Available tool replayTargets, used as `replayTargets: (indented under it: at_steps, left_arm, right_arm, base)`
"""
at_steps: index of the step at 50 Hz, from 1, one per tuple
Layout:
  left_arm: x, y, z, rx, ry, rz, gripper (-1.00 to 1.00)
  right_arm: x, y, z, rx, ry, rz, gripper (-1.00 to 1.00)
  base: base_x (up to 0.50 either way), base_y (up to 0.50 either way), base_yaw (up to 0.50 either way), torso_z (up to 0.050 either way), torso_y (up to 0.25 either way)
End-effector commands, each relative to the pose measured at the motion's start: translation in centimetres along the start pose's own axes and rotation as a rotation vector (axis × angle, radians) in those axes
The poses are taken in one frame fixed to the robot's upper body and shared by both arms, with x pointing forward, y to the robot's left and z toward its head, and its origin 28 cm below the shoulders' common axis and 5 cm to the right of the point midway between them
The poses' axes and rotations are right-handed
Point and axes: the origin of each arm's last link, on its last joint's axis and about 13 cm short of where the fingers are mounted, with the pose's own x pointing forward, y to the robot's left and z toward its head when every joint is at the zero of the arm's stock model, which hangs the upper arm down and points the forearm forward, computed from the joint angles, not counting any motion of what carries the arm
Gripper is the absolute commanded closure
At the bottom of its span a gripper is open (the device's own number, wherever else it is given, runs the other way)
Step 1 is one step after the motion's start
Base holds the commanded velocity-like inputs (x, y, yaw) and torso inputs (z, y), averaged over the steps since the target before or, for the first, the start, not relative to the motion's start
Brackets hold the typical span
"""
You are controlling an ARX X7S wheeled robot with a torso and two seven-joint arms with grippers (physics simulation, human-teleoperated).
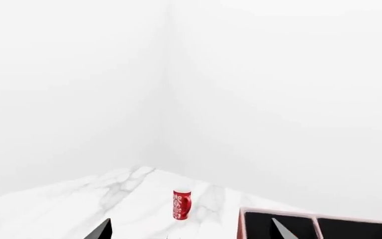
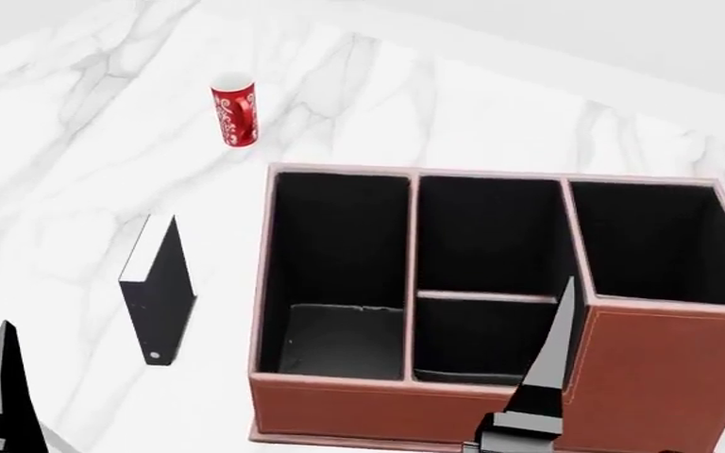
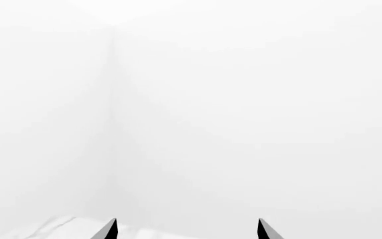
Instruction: Pick up the book and place it in the left compartment of the caddy.
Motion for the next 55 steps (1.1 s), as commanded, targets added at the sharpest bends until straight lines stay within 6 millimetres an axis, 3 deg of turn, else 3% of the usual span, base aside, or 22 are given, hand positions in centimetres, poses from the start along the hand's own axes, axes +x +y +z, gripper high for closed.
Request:
replayTargets:
  at_steps: [1, 17, 55]
  left_arm:
    - [-0.02, -0.01, -0.08, 0.002, 0.004, -0.003, -1.0]
    - [-0.05, -0.03, -0.03, 0.0, 0.003, -0.007, -1.0]
    - [-0.05, -0.16, 0.37, 0.024, 0.009, -0.027, -1.0]
  right_arm:
    - [0.01, -0.04, 0.1, 0.013, -0.011, -0.003, -1.0]
    - [-0.02, -0.03, 0.22, 0.011, -0.032, 0.003, -1.0]
    - [0.03, -0.05, 0.19, -0.001, -0.024, -0.004, -1.0]
  base:
    - [0.0, 0.0, 0.0, 0.048, 0.0]
    - [0.39, 0.25, 0.0, 0.048, 0.0]
    - [0.0, 0.0, 0.0, 0.048, -0.068]
